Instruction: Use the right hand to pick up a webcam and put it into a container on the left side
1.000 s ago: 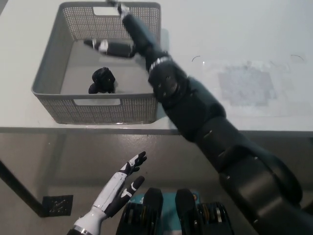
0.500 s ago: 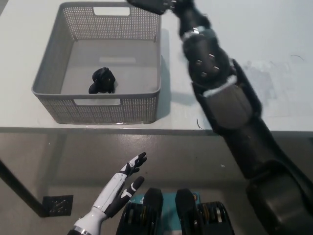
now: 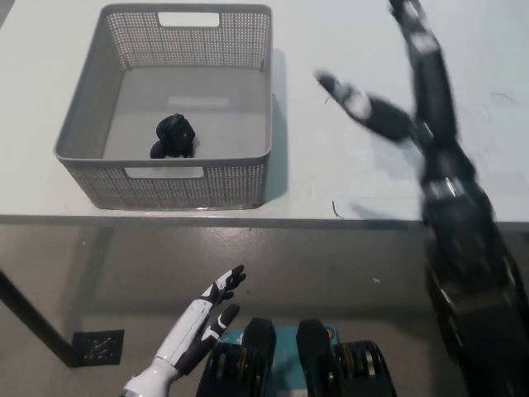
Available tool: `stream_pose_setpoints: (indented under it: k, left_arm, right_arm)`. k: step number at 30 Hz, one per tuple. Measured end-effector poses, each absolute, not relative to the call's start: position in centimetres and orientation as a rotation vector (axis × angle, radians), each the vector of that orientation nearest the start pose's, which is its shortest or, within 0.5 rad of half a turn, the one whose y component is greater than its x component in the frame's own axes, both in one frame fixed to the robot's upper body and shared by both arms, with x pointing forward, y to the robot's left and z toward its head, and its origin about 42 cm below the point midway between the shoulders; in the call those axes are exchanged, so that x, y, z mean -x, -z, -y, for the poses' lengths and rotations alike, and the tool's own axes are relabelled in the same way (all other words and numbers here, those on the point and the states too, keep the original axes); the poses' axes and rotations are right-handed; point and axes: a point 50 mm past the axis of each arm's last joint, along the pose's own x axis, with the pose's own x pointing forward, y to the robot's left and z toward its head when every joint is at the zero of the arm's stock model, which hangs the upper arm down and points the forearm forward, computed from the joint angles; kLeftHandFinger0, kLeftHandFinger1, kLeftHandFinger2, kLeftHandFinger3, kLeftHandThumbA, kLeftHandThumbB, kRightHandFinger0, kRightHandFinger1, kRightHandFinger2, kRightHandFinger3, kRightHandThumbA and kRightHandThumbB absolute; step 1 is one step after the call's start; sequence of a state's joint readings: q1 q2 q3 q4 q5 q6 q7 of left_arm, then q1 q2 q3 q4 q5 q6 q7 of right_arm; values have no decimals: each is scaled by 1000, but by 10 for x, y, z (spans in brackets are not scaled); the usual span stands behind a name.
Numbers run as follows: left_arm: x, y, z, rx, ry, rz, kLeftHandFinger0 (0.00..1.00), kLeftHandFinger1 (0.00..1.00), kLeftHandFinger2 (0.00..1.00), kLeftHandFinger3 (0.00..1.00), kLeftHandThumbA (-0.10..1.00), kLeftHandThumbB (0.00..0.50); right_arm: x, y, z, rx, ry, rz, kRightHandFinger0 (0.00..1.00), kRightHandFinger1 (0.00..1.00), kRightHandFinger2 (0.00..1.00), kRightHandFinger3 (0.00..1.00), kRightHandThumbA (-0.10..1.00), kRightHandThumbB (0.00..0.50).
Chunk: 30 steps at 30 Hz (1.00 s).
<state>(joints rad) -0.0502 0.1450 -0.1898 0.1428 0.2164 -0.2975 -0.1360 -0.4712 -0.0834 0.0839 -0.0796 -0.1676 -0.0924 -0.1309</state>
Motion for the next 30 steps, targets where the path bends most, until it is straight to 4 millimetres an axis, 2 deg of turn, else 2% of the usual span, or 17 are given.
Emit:
stream_pose_setpoints:
  k: [1, 2, 5, 6, 7, 10, 12, 14, 16, 25, 28, 29, 30]
  left_arm:
    - [-288, -82, -195, -359, 387, 181, 1000, 1000, 1000, 1000, 977, 150]
    - [-286, -80, -196, -358, 386, 175, 1000, 1000, 1000, 1000, 969, 145]
    - [-277, -74, -198, -350, 377, 155, 1000, 1000, 1000, 1000, 963, 147]
    - [-275, -72, -199, -348, 373, 150, 1000, 1000, 1000, 1000, 968, 157]
    - [-268, -68, -201, -342, 366, 137, 1000, 1000, 1000, 1000, 972, 159]
    - [-257, -60, -202, -330, 354, 109, 1000, 1000, 1000, 1000, 989, 163]
    - [-253, -58, -202, -321, 345, 99, 1000, 1000, 1000, 1000, 993, 172]
    - [-251, -57, -201, -312, 333, 97, 1000, 1000, 1000, 1000, 999, 177]
    - [-252, -58, -201, -307, 322, 101, 1000, 1000, 1000, 1000, 1000, 184]
    - [-258, -61, -212, -308, 270, 110, 1000, 1000, 1000, 1000, 1000, 168]
    - [-259, -61, -214, -306, 256, 110, 1000, 1000, 1000, 1000, 1000, 165]
    - [-259, -61, -214, -306, 253, 109, 1000, 1000, 1000, 1000, 1000, 180]
    - [-258, -60, -214, -304, 250, 108, 1000, 1000, 1000, 1000, 1000, 187]
  right_arm:
    - [-384, -277, 179, 207, -28, 656, 1000, 1000, 1000, 1000, 1000, 288]
    - [-368, -265, 188, 205, -23, 639, 1000, 1000, 1000, 1000, 1000, 299]
    - [-323, -234, 208, 186, -25, 577, 1000, 1000, 1000, 1000, 1000, 257]
    - [-313, -226, 211, 179, -28, 558, 1000, 1000, 1000, 1000, 1000, 264]
    - [-295, -207, 216, 169, -30, 503, 1000, 1000, 1000, 1000, 1000, 265]
    - [-270, -172, 222, 143, -37, 395, 1000, 1000, 1000, 1000, 1000, 280]
    - [-260, -153, 223, 122, -40, 336, 1000, 1000, 1000, 1000, 1000, 287]
    - [-255, -137, 223, 85, -47, 283, 1000, 1000, 1000, 1000, 1000, 263]
    - [-251, -123, 223, 56, -54, 236, 1000, 1000, 1000, 1000, 1000, 214]
    - [-240, -68, 226, 33, -72, 78, 1000, 1000, 1000, 1000, 1000, 191]
    - [-239, -60, 226, 31, -85, 54, 1000, 1000, 1000, 1000, 1000, 216]
    - [-240, -59, 225, 30, -92, 48, 1000, 1000, 1000, 1000, 1000, 251]
    - [-240, -57, 224, 28, -99, 42, 1000, 1000, 1000, 1000, 1000, 251]
